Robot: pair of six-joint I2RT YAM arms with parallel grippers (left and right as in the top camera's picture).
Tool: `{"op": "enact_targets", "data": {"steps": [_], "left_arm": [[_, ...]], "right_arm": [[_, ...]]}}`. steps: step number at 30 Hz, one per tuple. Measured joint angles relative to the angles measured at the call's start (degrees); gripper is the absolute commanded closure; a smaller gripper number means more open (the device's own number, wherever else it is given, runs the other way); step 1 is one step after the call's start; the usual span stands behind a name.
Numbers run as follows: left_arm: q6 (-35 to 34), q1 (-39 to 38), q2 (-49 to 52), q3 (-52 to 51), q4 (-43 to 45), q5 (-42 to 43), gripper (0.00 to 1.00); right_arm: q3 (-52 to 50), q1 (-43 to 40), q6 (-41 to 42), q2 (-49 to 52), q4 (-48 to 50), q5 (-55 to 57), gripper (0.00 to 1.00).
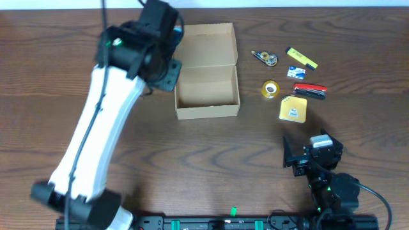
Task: Pack container
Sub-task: 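Lift the left gripper away and park it above the box, then reach the right gripper to the yellow spiral notepad and grasp it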
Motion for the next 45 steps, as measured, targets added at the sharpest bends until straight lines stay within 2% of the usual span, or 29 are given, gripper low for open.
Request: {"op": "enact_targets", "data": {"steps": [9, 12, 14, 15, 16, 45], "left_arm": [[7.58, 0.00, -7.80, 0.42, -9.62, 2.82, 0.59], [8.39, 0.02, -8.46, 0.42, -10.97, 3.48, 0.57], [9.11, 0.00, -8.85, 0.42, -10.97, 3.89, 0.43], [9.31, 0.02, -8.98, 0.42, -10.95, 4.11, 0.20], [9.29, 0.00, -9.16, 0.42, -10.95, 4.35, 0.05], [9.44, 0.02, -9.38, 0.42, -10.93, 5.40, 0.05]], "right_arm": [[0.00, 0.00, 0.00, 0.00, 0.00, 0.00, 0.01], [0.00, 0.00, 0.00, 0.00, 0.00, 0.00, 0.01], [0.00, 0.00, 0.00, 0.00, 0.00, 0.00, 0.01], [0.00, 0.00, 0.00, 0.00, 0.00, 0.00, 0.01], [0.00, 0.00, 0.00, 0.00, 0.00, 0.00, 0.01], [0.00, 0.00, 0.00, 0.00, 0.00, -0.09, 0.01]]}}
